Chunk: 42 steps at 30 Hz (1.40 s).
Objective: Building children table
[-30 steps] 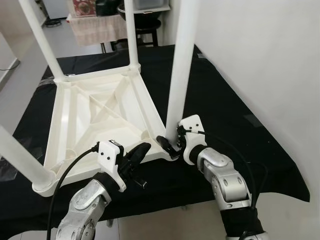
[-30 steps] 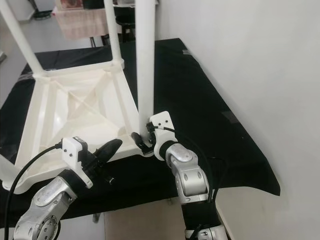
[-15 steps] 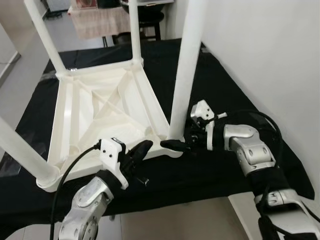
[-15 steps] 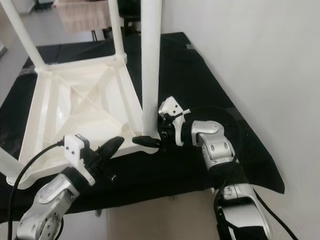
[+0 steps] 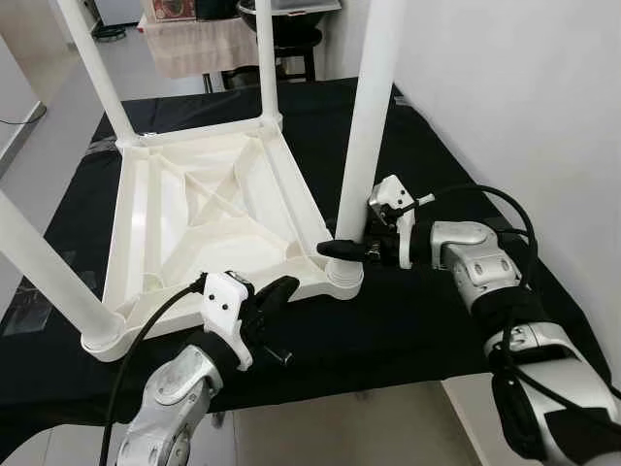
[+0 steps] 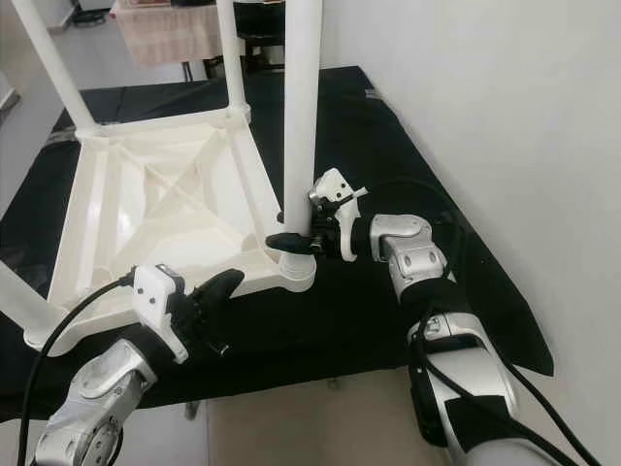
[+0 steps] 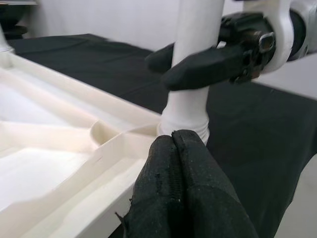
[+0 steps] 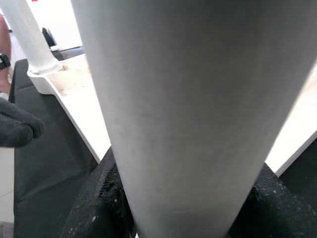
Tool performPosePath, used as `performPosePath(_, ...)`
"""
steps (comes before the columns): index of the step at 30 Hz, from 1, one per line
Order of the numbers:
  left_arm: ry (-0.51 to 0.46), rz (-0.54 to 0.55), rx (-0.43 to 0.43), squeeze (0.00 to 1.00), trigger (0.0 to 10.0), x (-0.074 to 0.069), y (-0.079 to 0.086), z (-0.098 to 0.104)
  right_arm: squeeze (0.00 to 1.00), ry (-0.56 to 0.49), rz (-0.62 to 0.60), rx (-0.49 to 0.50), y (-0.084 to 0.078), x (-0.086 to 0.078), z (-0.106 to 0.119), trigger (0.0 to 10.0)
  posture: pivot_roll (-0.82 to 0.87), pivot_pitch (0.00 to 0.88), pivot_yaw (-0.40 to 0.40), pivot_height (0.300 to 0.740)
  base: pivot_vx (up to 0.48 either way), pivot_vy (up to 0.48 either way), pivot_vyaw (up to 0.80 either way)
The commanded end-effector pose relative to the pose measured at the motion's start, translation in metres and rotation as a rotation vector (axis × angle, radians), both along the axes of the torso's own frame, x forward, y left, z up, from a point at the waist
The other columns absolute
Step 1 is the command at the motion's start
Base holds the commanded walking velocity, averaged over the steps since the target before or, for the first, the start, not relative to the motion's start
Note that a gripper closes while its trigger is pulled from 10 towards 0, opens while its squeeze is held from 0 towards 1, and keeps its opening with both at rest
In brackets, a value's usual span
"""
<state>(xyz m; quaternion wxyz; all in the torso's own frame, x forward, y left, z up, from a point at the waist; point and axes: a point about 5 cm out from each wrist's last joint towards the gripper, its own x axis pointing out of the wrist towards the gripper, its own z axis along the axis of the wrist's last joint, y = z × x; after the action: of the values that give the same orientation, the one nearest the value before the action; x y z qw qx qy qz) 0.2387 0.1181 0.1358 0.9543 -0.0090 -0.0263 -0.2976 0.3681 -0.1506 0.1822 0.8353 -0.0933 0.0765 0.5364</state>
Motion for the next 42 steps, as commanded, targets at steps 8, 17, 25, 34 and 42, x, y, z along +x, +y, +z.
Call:
performPosePath(8,0.032,0.009,0.045,0.0,10.0,-0.015,0.009,-0.005,0.0,-0.027,-0.331,-0.125,-0.026,-0.02,-0.035,0.0,0.01,0.105,-0.012,0.74,0.0,0.0,0.0)
performPosePath(17,0.042,-0.004,0.035,0.0,10.0,-0.012,0.012,-0.004,0.0,-0.003,-0.716,0.001,0.013,-0.069,-0.043,0.0,-0.01,0.099,0.021,0.74,0.0,0.0,0.0)
performPosePath(25,0.04,0.023,0.019,0.0,10.0,-0.012,0.013,-0.002,1.0,-0.02,-0.525,0.105,0.032,-0.048,-0.016,10.0,0.01,0.095,0.013,0.74,0.0,0.0,0.0)
performPosePath(34,0.04,0.007,0.013,0.0,10.0,-0.009,0.01,-0.002,0.0,-0.134,-0.221,0.151,0.026,-0.035,0.015,10.0,0.01,0.089,0.01,0.74,0.0,0.0,0.0)
performPosePath(42,0.042,-0.011,0.008,0.0,10.0,-0.011,0.007,-0.001,0.0,-0.085,-0.004,0.084,0.017,-0.023,0.014,10.0,0.03,0.099,-0.008,0.74,0.0,0.0,0.0)
